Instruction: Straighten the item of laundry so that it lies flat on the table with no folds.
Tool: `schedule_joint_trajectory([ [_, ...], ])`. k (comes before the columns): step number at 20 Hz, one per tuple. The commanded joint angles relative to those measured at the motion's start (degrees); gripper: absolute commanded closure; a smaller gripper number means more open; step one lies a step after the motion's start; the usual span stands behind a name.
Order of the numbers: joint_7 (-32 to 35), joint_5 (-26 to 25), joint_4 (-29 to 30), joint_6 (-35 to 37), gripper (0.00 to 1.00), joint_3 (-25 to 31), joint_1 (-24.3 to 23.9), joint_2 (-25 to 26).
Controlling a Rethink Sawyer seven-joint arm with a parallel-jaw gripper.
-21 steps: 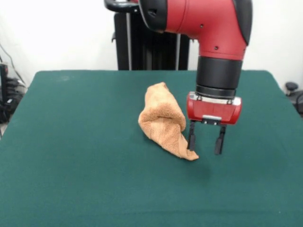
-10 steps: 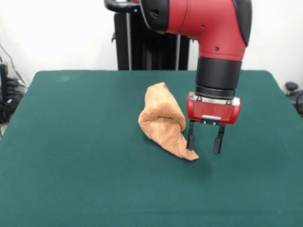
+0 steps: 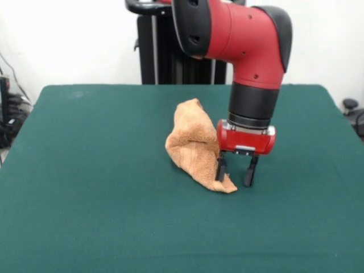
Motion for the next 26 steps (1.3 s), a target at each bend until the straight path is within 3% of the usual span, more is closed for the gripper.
schedule_joint_trajectory([
  [1,2.7,-3.5,0.7,-2.5,0.0,-0.7,1.5,8.2],
  [10,5.9,-0.1,0.6,-3.5,0.0,-4.3,5.0,10.6],
  [15,9.9,4.3,0.1,-6.7,0.0,-11.0,10.9,13.2],
  [16,9.8,6.1,0.8,-8.0,1.0,-11.7,11.4,13.5],
  [18,11.9,8.8,0.6,-8.8,1.0,-14.9,14.2,15.1],
  [26,11.4,15.7,1.7,-5.0,1.0,-18.4,18.3,16.1],
])
